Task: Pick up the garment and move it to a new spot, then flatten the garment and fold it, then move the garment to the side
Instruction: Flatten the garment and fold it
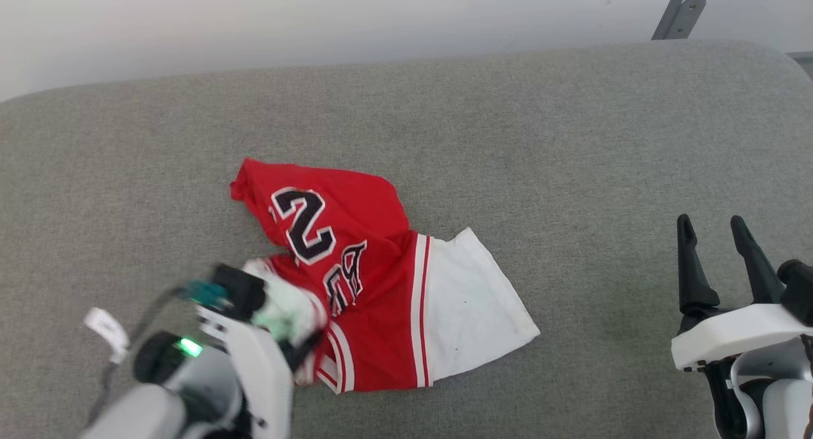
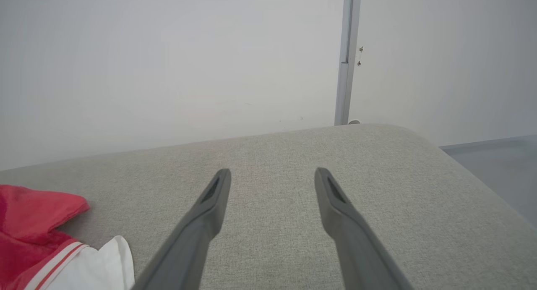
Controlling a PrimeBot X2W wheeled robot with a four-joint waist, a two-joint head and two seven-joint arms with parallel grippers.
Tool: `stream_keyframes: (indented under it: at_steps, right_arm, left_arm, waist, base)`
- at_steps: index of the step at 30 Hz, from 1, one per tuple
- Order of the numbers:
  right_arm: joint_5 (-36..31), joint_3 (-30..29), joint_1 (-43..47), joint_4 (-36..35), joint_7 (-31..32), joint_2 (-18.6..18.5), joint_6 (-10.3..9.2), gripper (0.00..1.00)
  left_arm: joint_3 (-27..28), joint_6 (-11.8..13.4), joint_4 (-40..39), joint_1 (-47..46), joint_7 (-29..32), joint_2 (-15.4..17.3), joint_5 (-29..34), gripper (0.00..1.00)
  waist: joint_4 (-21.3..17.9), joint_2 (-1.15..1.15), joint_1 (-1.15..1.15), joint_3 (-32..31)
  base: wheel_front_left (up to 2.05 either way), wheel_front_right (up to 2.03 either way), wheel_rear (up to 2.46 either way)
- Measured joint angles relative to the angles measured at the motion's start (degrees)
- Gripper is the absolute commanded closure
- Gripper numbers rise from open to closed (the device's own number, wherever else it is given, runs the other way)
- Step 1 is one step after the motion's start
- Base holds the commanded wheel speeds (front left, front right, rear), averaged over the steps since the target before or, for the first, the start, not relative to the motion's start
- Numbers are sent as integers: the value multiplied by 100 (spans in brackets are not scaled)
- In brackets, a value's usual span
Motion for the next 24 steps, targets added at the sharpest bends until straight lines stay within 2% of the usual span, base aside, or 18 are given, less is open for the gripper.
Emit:
stream_keyframes:
  at_steps: [3, 4, 6, 7, 8, 12, 24]
  right_arm:
    - [21, 15, -1, 8, 41, 14, 1, 0]
    - [31, 29, -2, 21, 44, 18, 1, 0]
    - [44, 43, -4, 44, 52, 30, 1, 0]
    - [44, 49, -10, 52, 51, 31, 0, 0]
    - [44, 53, -17, 59, 51, 33, 1, 0]
    - [53, 66, -20, 60, 33, 41, 0, 0]
    - [110, 80, -12, 29, -60, 57, 0, 0]
  left_arm:
    - [-290, -33, 111, 7, 76, -135, 142, 100]
    - [-372, -63, 189, 3, 78, -201, 177, 96]
    - [-508, -141, 339, -4, 121, -304, 256, 47]
    - [-516, -155, 417, -15, 118, -347, 267, 4]
    - [-502, -153, 465, -34, 118, -383, 240, 0]
    - [-376, -144, 434, -167, 202, -318, 100, 0]
    - [68, 290, -244, -399, 772, 376, -12, 0]
  waist:
    - [-11, 0, 0, 34]
    - [-14, 0, 0, 45]
    - [-23, 0, 0, 65]
    - [-29, 0, 0, 71]
    - [-34, 0, 0, 73]
    - [-38, 0, 0, 51]
    - [-42, 0, 0, 23]
  base:
    - [0, 0, 0]
    - [0, 0, 0]
    - [0, 0, 0]
    - [0, 0, 0]
    - [0, 0, 0]
    - [0, 0, 0]
    - [0, 0, 0]
